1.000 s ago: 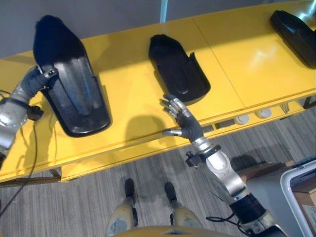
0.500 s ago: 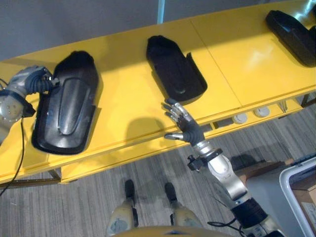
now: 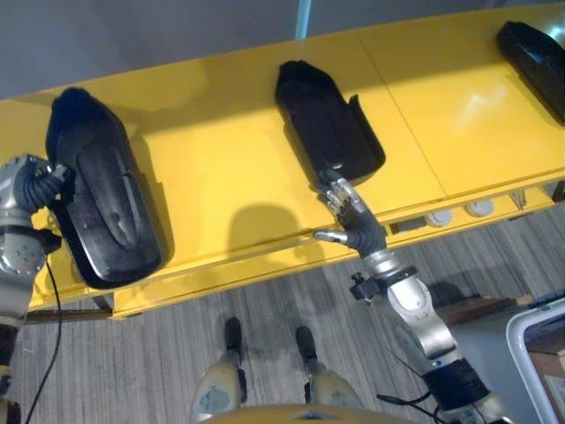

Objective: Move parts from the plastic box to the shelf.

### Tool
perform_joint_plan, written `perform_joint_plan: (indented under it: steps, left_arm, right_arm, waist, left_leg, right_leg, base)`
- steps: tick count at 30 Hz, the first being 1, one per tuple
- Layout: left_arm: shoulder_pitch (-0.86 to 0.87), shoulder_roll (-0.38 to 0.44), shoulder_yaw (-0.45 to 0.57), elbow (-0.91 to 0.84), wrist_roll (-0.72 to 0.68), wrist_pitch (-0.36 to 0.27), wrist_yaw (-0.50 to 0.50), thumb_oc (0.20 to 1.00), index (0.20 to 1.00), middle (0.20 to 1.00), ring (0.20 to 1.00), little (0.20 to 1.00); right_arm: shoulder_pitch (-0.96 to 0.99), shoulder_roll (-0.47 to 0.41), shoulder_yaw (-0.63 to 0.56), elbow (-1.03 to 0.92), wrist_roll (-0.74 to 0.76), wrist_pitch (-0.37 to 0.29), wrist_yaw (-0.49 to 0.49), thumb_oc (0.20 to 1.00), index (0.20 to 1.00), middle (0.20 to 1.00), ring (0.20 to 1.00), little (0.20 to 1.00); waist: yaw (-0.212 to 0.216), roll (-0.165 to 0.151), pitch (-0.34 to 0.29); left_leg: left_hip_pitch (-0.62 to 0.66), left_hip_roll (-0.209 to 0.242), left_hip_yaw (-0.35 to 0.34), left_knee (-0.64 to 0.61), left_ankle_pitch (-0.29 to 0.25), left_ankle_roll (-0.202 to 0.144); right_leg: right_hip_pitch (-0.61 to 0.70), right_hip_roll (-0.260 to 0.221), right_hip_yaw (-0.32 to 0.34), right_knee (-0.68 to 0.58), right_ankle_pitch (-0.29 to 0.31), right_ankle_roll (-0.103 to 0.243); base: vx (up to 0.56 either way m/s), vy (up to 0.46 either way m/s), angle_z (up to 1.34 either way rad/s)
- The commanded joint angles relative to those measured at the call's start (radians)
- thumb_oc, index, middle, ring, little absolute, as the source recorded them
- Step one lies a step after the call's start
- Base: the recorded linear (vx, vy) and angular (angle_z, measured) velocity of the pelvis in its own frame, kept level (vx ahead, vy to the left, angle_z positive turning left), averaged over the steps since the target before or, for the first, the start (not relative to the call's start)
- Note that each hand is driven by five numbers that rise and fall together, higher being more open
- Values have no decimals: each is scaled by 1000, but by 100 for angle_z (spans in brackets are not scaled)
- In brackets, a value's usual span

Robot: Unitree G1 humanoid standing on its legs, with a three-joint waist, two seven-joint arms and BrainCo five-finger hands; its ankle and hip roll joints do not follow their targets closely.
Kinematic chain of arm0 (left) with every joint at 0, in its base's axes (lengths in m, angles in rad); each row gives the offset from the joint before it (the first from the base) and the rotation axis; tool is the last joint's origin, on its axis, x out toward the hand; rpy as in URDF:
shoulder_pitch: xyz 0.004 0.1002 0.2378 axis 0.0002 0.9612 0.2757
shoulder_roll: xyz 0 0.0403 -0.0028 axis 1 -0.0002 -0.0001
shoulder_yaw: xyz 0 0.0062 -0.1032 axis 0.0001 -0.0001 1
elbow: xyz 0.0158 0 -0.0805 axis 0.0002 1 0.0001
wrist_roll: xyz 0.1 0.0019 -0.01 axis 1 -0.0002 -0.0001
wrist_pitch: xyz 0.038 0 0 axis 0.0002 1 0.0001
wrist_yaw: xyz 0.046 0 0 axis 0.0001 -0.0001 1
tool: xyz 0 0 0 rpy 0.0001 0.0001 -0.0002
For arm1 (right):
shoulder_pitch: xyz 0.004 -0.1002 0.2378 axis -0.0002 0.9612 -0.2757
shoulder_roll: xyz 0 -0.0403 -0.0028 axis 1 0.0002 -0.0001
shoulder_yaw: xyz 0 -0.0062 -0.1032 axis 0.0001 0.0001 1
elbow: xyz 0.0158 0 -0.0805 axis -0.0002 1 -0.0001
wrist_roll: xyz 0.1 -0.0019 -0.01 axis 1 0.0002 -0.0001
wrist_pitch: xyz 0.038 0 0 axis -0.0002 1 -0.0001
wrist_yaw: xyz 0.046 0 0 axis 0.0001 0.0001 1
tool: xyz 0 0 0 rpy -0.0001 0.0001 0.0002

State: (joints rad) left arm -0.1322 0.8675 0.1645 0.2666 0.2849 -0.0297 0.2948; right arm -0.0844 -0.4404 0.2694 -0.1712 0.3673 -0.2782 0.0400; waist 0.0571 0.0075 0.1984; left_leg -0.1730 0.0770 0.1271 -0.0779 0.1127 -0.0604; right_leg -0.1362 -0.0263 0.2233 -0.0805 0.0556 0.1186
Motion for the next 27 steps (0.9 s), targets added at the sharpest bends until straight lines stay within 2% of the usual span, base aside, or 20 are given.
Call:
perform_joint_plan:
  steps: [1, 9, 14, 16, 21, 22, 24, 25, 27]
  left_arm:
    - [-39, 18, 54, -45, 60, 1, 93, 200, 200, 200, 200, 200]
    - [-30, -4, 67, -66, 79, 9, 92, 200, 200, 200, 200, 200]
    - [-90, 53, 25, -35, 95, 10, 76, 200, 200, 200, 200, 200]
    - [-169, 88, -33, 14, 91, 9, 78, 200, 200, 200, 200, 200]
    - [-253, 123, -98, 68, 84, 10, 82, 200, 200, 200, 200, 200]
    - [-262, 125, -107, 75, 83, 9, 82, 316, 316, 316, 316, 316]
    - [-302, 127, -139, 101, 77, 10, 91, 859, 859, 859, 859, 859]
    - [-322, 126, -157, 112, 79, 8, 97, 1000, 1000, 1000, 1000, 1000]
    - [-333, 120, -167, 106, 74, 1, 100, 1000, 1000, 1000, 1000, 1000]
  right_arm:
    - [-17, 12, -21, -50, 4, -30, -25, 1000, 1000, 1000, 1000, 1000]
    - [-42, 9, -15, -40, -6, -19, -31, 1000, 1000, 1000, 1000, 1000]
    - [-41, 8, -4, -34, -2, -20, -25, 1000, 1000, 1000, 1000, 1000]
    - [-42, 8, 7, -30, 1, -25, -24, 1000, 1000, 1000, 1000, 1000]
    - [-40, 6, 13, -28, 4, -34, -22, 1000, 1000, 1000, 1000, 1000]
    - [-40, 5, 14, -28, 4, -37, -23, 1000, 1000, 1000, 1000, 1000]
    - [-44, 6, 20, -25, 7, -41, -26, 1000, 1000, 1000, 1000, 1000]
    - [-44, 6, 17, -24, 6, -44, -30, 1000, 1000, 1000, 1000, 1000]
    - [-46, 4, 17, -22, 1, -48, -33, 1000, 1000, 1000, 1000, 1000]
  waist:
    - [8, -13, -21]
    - [11, -16, -20]
    - [6, -13, -19]
    - [0, -10, -17]
    - [-6, -9, -12]
    - [-7, -8, -11]
    - [-11, -7, -11]
    - [-10, -8, -10]
    - [-10, -7, -12]
  left_leg:
    - [87, 9, 34, 106, -216, -12]
    - [83, 11, 32, 104, -215, -11]
    - [86, 12, 37, 101, -215, -11]
    - [86, 13, 39, 100, -213, -12]
    - [82, 14, 38, 103, -211, -13]
    - [82, 14, 38, 103, -211, -14]
    - [81, 14, 38, 104, -211, -15]
    - [81, 14, 37, 104, -211, -14]
    - [81, 13, 38, 106, -212, -14]
  right_leg:
    - [12, -22, -42, 126, -181, 63]
    - [7, -18, -36, 126, -181, 60]
    - [9, -17, -37, 127, -182, 58]
    - [6, -16, -42, 131, -183, 59]
    - [3, -16, -44, 133, -184, 61]
    - [2, -16, -44, 133, -183, 62]
    - [1, -16, -44, 134, -183, 63]
    - [0, -15, -44, 134, -183, 64]
    - [0, -15, -45, 134, -183, 65]
  base:
    - [0, 0, 0]
    - [0, 0, 0]
    - [0, 0, 0]
    - [0, 0, 0]
    - [-1, -3, -2]
    - [0, 0, 0]
    - [0, 0, 0]
    - [0, 0, 0]
    - [0, 0, 0]
